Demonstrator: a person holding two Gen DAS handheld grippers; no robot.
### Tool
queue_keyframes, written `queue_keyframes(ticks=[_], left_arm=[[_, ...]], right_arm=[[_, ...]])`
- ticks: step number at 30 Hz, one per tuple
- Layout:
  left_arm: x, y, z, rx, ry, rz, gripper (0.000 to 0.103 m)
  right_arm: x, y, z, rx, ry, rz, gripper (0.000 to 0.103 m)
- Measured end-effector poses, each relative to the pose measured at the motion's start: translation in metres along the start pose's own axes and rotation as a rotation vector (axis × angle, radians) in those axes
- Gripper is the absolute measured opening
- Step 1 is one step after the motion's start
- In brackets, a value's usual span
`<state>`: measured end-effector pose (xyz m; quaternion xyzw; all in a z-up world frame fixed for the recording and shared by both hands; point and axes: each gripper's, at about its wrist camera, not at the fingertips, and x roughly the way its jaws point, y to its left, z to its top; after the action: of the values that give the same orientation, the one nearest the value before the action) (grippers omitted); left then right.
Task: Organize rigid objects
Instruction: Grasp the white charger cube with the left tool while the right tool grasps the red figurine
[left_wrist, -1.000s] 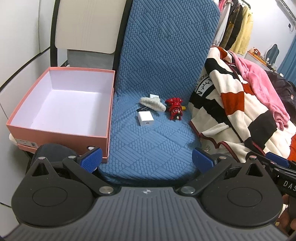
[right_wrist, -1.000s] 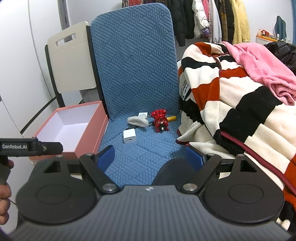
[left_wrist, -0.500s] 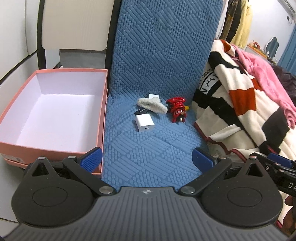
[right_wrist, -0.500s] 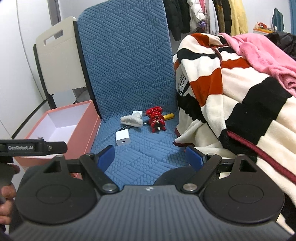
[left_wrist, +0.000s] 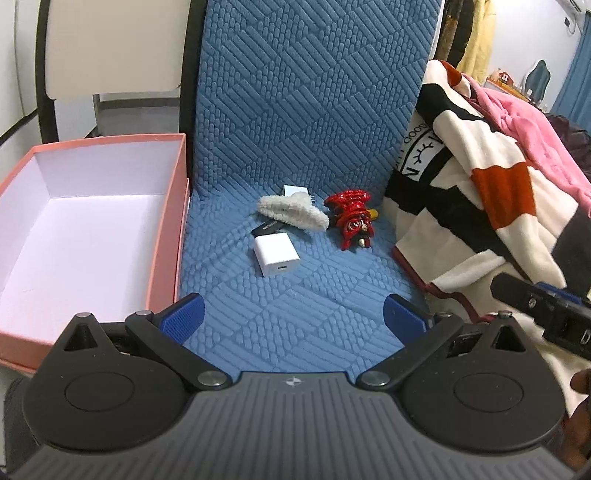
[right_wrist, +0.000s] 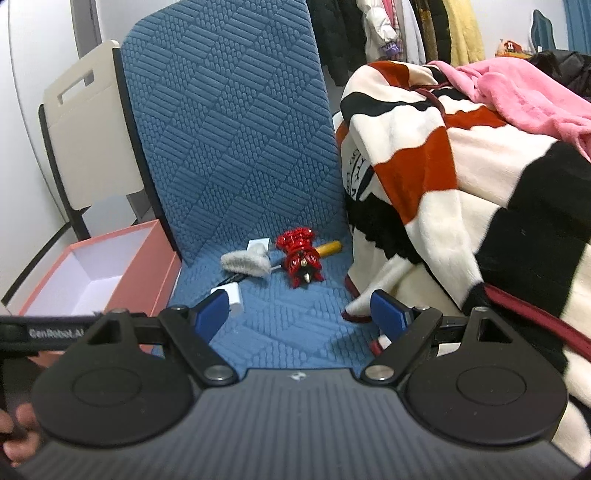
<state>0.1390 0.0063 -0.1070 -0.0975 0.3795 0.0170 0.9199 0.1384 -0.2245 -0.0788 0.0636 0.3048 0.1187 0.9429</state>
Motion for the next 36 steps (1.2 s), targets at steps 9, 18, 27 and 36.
queue_keyframes(ticks=[9,18,27,36], left_arm=[[0.040,0.005,0.000,0.035,0.004,0.004,0.103],[0.074,0.013,0.009,0.022,-0.002,0.007,0.103],[0.119,0.015,0.015,0.004,0.014,-0.015,0.103],[0.147,0.015,0.015,0.053,0.042,-0.008,0.103]], right_arm=[[0.039,0.003,0.003,0.039,-0.015,0.000,0.085],[0.071,0.009,0.016,0.028,-0.015,0.003,0.085],[0.118,0.007,0.030,-0.011,0.017,0.023,0.085],[0.141,0.008,0.031,-0.006,0.038,0.006,0.085]])
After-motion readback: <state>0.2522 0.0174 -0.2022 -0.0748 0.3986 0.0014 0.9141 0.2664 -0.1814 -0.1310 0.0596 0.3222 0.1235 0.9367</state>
